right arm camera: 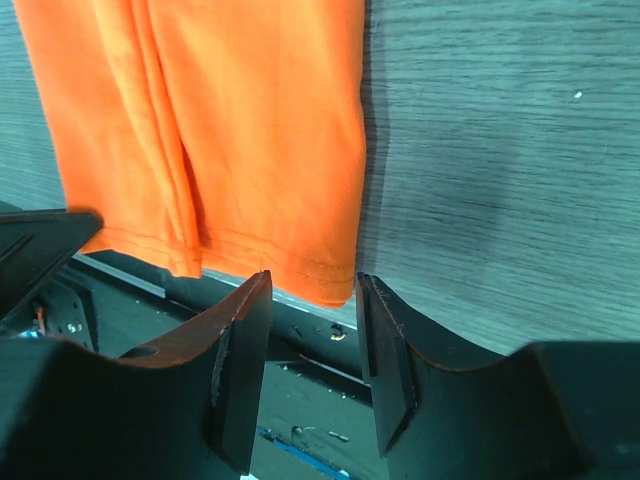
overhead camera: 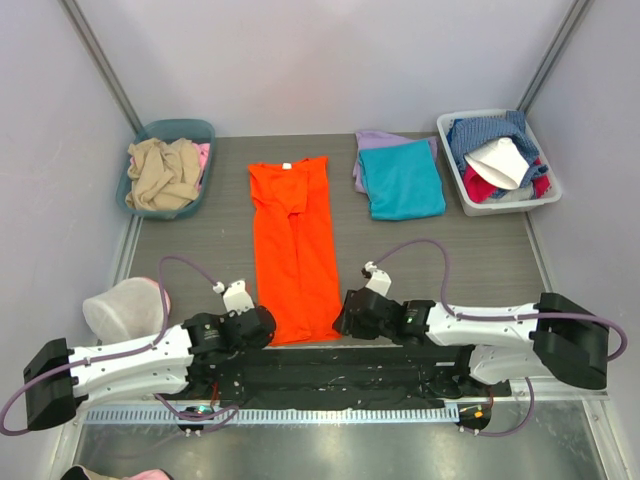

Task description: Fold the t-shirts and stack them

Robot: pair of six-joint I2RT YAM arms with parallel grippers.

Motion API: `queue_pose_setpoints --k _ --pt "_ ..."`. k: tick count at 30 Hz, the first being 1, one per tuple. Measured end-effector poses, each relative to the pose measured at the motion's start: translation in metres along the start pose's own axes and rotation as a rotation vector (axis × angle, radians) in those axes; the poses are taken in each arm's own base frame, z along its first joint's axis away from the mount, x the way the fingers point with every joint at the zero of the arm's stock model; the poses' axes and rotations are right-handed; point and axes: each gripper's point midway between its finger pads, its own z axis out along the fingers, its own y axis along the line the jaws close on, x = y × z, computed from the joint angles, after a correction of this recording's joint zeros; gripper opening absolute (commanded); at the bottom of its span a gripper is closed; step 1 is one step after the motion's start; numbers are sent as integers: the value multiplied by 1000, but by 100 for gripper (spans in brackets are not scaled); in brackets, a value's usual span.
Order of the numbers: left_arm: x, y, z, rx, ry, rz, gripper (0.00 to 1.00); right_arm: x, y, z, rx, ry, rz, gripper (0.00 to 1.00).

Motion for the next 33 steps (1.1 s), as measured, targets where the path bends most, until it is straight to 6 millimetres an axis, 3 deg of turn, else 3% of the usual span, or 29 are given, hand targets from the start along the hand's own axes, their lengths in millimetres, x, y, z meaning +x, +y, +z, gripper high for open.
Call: queue_pose_setpoints --k 16,22,24,33 --pt "-1 -1 -1 6 -3 -3 0 5 -2 12 15 7 -5 46" --pt "-1 -1 -1 7 -3 -4 0 6 -3 15 18 9 -5 19" --pt "-1 0 -1 6 -3 -3 0 6 -3 16 18 10 -2 3" --pt "-1 1 -1 6 -5 1 0 5 -2 12 8 9 1 1"
